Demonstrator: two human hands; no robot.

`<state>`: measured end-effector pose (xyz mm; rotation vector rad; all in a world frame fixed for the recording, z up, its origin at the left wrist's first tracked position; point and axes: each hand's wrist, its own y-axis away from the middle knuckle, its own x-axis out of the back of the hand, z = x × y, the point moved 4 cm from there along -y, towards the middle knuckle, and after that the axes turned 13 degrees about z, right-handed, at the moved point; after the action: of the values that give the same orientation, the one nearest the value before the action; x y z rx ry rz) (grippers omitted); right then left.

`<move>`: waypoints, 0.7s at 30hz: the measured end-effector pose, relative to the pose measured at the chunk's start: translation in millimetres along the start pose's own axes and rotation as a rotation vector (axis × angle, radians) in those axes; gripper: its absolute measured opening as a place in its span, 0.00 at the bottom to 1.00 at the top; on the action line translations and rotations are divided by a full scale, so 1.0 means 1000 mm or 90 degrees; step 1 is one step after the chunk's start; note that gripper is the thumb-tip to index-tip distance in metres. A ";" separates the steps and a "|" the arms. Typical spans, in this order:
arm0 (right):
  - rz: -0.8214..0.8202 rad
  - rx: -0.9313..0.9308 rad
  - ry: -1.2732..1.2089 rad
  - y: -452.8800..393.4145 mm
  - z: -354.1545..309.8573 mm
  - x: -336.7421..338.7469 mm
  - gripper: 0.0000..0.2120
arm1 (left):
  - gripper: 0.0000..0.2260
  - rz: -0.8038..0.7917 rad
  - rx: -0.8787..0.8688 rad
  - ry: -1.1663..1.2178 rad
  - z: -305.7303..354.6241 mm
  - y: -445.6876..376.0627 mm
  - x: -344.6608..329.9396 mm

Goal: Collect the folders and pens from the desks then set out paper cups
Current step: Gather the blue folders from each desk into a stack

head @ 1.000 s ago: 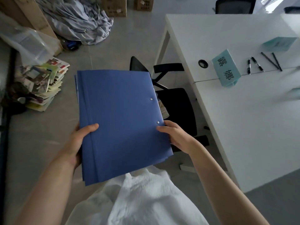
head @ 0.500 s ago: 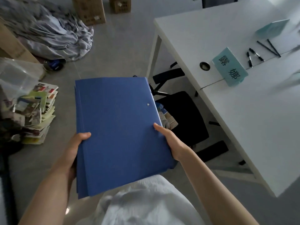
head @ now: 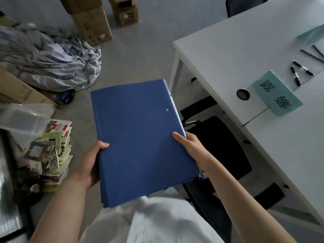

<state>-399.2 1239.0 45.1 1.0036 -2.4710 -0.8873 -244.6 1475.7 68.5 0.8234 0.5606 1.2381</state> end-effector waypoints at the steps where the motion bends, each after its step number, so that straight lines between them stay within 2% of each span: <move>1: 0.008 0.010 0.004 -0.005 -0.004 -0.004 0.16 | 0.15 -0.004 0.011 -0.004 0.008 -0.006 -0.003; 4: 0.043 0.013 -0.005 -0.036 -0.022 -0.030 0.16 | 0.10 -0.023 0.024 -0.044 0.049 -0.041 -0.011; 10: 0.088 -0.004 -0.060 -0.094 -0.075 -0.091 0.16 | 0.14 -0.044 0.032 -0.086 0.148 -0.115 -0.017; 15: 0.137 -0.020 -0.116 -0.139 -0.126 -0.138 0.16 | 0.11 -0.095 0.031 -0.127 0.239 -0.175 -0.026; 21: 0.206 -0.027 -0.164 -0.187 -0.177 -0.154 0.16 | 0.13 -0.148 0.039 -0.171 0.318 -0.231 -0.067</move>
<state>-107.3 1169.0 45.4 0.4758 -2.7071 -1.0046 118.3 1310.6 71.4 0.9309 0.4616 0.8847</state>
